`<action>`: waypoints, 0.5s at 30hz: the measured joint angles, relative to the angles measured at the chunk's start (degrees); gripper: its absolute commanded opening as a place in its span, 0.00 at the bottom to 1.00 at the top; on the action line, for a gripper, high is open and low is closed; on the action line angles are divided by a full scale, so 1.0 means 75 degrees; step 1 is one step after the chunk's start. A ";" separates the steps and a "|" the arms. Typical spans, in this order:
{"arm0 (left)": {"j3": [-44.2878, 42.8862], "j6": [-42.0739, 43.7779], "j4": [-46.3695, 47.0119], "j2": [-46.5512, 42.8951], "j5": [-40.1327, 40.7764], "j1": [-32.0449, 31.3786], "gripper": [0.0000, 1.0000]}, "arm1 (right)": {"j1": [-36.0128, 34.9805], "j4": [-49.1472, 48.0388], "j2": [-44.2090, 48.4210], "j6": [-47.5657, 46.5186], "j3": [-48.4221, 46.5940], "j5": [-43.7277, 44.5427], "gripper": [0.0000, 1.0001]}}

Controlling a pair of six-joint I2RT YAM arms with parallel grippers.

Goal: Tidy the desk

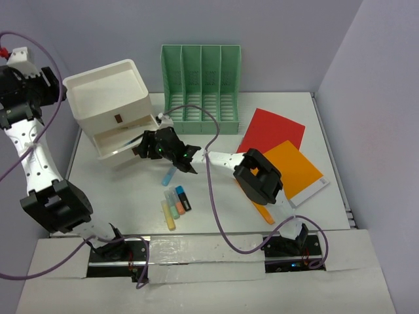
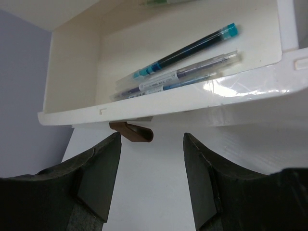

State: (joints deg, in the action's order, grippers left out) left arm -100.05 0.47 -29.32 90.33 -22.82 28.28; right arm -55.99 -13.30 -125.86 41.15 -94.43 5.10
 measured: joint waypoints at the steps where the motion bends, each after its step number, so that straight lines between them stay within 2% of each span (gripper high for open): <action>1: -0.0184 0.0017 0.0020 0.0143 0.0305 -0.0148 0.72 | 0.0000 0.0000 0.0006 -0.0003 0.0009 0.0003 0.61; 9: -0.0798 0.0259 -0.0160 0.1628 0.1823 -0.0838 0.72 | -0.0035 -0.0051 0.0113 -0.0016 0.0042 0.0114 0.61; 15: -0.0813 0.0435 -0.0251 0.2051 0.2633 -0.1045 0.57 | -0.0116 -0.0193 0.0121 -0.0098 0.0052 0.0245 0.61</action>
State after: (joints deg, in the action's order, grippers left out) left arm -106.15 3.73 -31.21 105.72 -3.08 20.45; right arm -56.85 -14.75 -124.96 40.41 -94.04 6.94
